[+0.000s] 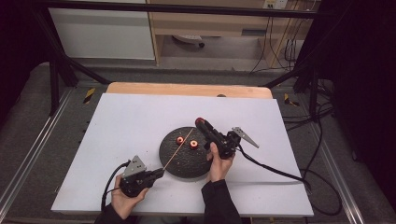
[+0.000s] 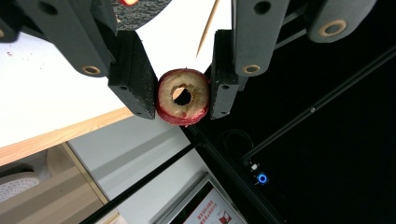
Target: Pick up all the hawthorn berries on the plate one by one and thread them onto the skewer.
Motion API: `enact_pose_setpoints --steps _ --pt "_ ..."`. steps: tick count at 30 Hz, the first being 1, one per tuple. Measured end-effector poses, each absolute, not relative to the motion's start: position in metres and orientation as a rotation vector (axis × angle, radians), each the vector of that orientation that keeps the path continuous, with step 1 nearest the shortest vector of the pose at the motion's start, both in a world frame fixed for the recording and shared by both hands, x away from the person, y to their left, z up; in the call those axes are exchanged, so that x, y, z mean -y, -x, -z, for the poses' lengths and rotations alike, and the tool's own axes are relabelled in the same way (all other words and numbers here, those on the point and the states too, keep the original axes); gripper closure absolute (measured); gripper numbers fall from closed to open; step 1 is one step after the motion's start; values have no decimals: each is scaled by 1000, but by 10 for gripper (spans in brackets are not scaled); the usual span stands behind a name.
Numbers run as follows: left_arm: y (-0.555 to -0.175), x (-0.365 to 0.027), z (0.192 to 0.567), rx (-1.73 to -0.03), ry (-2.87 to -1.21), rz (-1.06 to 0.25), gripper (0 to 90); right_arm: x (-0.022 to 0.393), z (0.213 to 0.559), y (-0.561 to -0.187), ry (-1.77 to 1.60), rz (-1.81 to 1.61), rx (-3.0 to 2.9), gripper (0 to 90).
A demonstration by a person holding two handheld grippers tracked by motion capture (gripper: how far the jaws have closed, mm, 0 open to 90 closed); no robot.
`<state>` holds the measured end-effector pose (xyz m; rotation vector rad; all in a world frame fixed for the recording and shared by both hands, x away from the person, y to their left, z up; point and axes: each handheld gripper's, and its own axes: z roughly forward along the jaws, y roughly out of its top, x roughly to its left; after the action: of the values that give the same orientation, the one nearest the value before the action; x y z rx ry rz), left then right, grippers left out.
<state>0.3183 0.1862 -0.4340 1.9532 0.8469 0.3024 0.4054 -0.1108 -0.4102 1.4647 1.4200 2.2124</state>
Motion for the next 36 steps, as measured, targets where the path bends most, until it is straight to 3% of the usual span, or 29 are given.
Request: enact_pose_setpoints --steps 36 --pt "-316 -173 436 -871 -1902 -276 882 104 421 -404 -1472 -2269 -1395 628"
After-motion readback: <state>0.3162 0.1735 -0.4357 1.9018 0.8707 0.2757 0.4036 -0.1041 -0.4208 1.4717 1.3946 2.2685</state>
